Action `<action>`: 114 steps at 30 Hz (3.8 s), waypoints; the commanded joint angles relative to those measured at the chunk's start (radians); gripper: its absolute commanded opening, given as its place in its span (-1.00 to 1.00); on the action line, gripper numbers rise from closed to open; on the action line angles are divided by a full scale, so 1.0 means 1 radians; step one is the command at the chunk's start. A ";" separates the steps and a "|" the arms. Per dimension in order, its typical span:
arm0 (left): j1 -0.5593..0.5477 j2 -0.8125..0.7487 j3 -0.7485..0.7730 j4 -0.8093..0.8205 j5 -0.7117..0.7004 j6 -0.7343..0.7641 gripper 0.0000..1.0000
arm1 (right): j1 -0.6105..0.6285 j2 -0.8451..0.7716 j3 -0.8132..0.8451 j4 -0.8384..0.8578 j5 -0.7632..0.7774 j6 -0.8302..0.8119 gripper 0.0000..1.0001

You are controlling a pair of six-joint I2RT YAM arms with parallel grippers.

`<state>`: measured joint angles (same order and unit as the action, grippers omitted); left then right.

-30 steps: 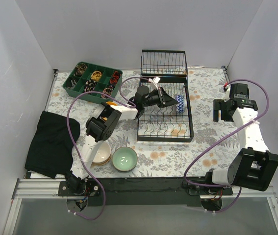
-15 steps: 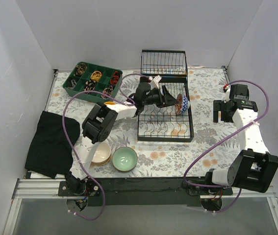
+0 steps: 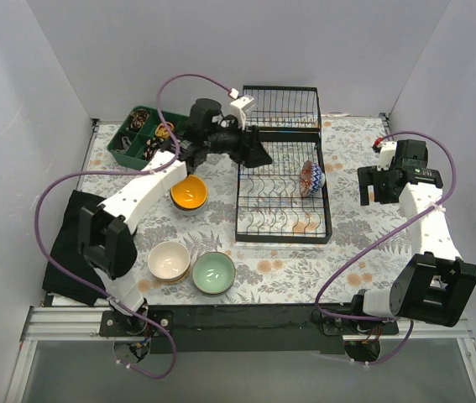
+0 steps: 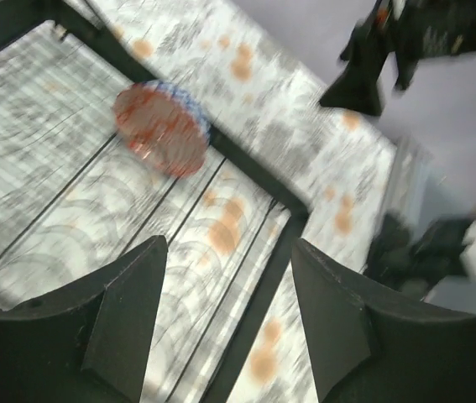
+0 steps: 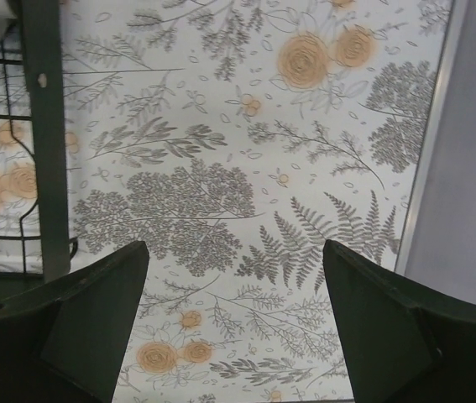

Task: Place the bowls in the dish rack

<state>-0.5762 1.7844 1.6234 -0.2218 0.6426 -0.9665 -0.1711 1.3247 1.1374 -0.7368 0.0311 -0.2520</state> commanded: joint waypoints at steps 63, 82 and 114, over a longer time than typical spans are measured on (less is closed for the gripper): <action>-0.002 -0.780 -0.784 -0.971 -0.379 1.305 -0.82 | -0.005 -0.099 -0.028 -0.016 -0.281 -0.133 0.83; -0.002 -0.567 -0.271 -0.883 -0.201 1.113 -1.00 | -0.005 -0.078 -0.022 0.019 -0.208 -0.087 0.81; -0.002 0.336 -0.188 1.075 0.135 -0.687 -1.00 | -0.008 -0.050 0.151 -0.153 0.079 -0.076 0.82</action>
<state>-0.5766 2.1353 1.3956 0.6155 0.7753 -1.5105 -0.1749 1.2846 1.2400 -0.8661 0.0711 -0.3416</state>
